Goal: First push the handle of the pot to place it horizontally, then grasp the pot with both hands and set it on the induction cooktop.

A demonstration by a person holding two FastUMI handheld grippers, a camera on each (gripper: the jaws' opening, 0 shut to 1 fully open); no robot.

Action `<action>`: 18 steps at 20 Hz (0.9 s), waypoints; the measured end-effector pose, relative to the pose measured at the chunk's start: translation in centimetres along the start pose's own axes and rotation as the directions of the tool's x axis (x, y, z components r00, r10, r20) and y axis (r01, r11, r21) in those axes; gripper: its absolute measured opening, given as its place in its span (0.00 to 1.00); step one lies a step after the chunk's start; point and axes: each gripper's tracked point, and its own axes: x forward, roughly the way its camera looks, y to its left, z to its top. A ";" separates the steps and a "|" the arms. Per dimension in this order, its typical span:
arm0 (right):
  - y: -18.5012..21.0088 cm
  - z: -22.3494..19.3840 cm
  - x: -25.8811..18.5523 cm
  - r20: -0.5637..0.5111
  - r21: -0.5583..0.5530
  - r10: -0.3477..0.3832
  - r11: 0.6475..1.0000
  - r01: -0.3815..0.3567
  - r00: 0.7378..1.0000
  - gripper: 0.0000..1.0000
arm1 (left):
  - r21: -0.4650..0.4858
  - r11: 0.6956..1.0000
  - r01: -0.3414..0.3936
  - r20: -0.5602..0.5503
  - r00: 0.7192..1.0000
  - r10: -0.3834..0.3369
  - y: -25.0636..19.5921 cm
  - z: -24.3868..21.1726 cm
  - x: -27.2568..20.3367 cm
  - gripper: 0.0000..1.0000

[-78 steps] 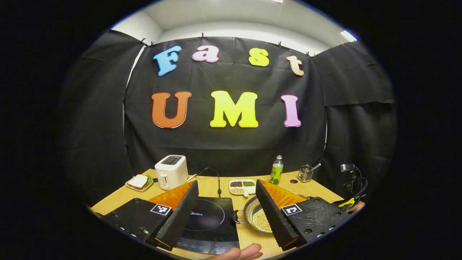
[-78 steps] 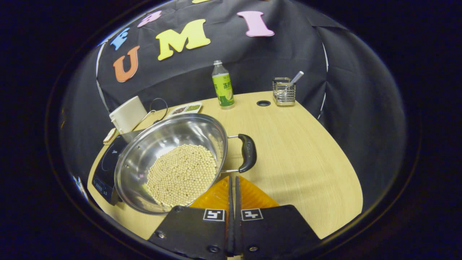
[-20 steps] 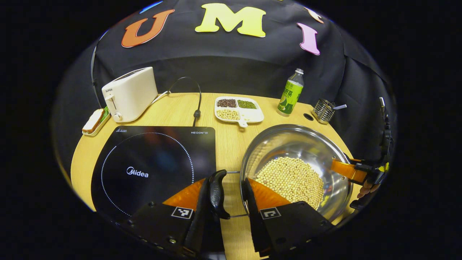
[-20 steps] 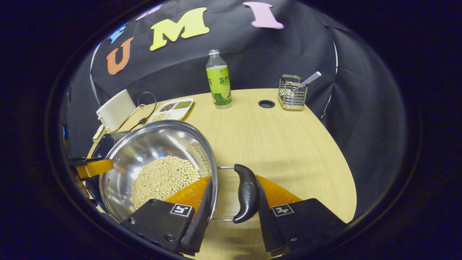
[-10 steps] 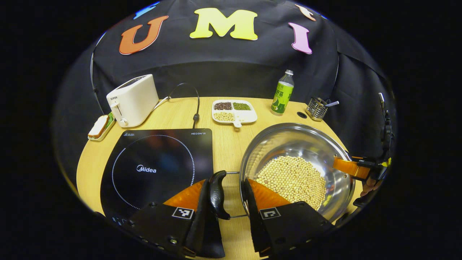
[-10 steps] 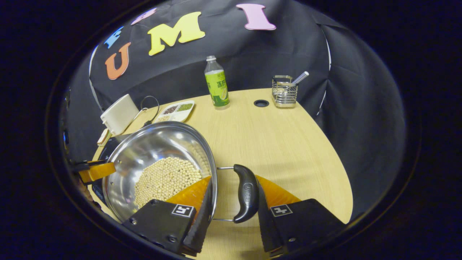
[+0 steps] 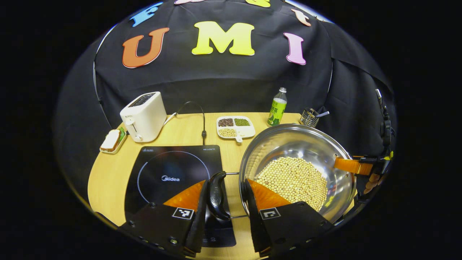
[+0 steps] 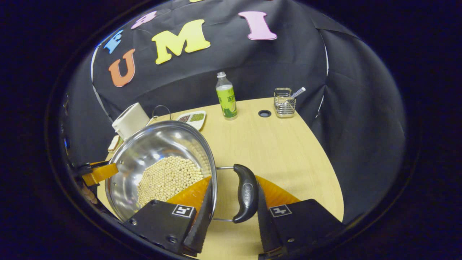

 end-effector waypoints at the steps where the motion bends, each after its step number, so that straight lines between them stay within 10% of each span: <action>1: 0.7 0.4 -0.6 0.002 -0.003 0.001 1.000 -0.001 1.000 0.61 | 0.000 1.000 0.004 0.002 1.000 -0.004 0.6 0.4 -0.6 0.51; 18: 15.4 5.9 -2.0 0.046 -0.063 0.053 0.997 -0.050 0.998 0.61 | -0.039 0.998 -0.051 0.089 0.995 0.054 13.4 6.2 -6.2 0.51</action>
